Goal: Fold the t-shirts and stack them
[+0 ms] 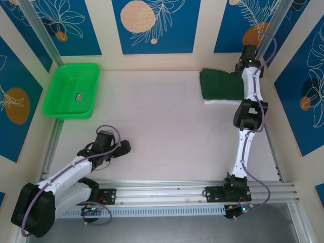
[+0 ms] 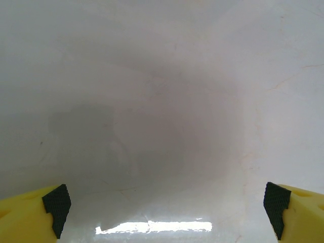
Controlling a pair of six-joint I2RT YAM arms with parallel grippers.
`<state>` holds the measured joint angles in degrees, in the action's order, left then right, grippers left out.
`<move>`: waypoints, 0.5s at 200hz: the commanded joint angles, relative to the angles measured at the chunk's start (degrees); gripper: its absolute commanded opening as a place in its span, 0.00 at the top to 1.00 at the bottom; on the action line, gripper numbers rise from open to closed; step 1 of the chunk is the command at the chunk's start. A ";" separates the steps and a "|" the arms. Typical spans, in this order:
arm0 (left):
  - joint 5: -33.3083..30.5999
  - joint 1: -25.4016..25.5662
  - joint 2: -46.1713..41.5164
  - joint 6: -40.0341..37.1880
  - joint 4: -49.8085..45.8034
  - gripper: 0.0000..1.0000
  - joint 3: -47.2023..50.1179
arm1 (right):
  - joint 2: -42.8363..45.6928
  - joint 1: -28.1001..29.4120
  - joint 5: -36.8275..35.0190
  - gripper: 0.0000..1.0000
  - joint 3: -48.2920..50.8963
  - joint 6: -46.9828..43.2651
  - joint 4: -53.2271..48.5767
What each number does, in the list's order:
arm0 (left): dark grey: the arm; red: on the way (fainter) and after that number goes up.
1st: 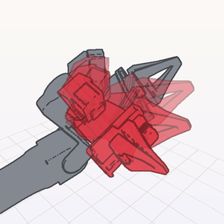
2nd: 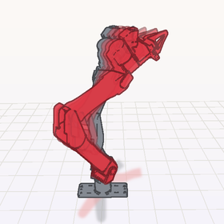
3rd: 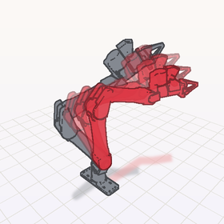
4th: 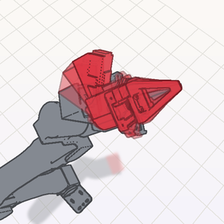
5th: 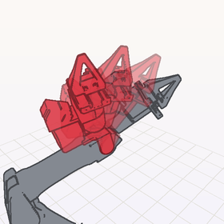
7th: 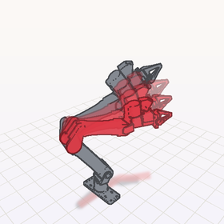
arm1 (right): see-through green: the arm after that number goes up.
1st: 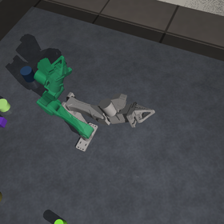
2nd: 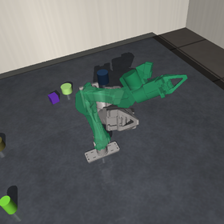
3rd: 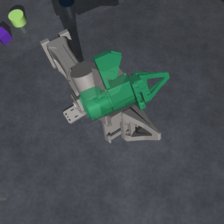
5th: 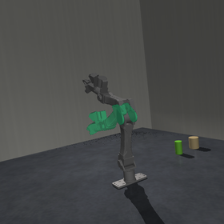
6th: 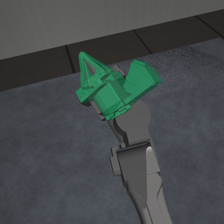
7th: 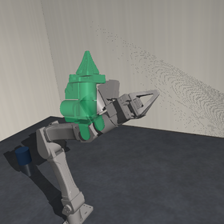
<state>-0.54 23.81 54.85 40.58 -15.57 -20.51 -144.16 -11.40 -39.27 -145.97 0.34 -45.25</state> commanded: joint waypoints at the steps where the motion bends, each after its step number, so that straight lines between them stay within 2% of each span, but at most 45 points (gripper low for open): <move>1: -0.26 0.61 0.51 0.12 0.77 0.00 -0.36 | 4.10 0.23 -1.95 0.05 -0.71 8.18 -3.73; 51: 0.36 0.62 0.52 -1.07 0.49 0.00 -0.90 | 19.50 3.47 7.00 0.04 17.87 18.07 1.85; 100: 0.54 1.05 -6.40 -2.74 0.36 0.00 -0.38 | 49.85 16.65 19.00 0.00 57.23 18.78 27.70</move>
<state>-0.47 23.88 53.04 39.46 -15.42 -20.51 -107.90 -1.72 -28.36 -101.41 16.99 -32.62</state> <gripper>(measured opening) 0.997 0.994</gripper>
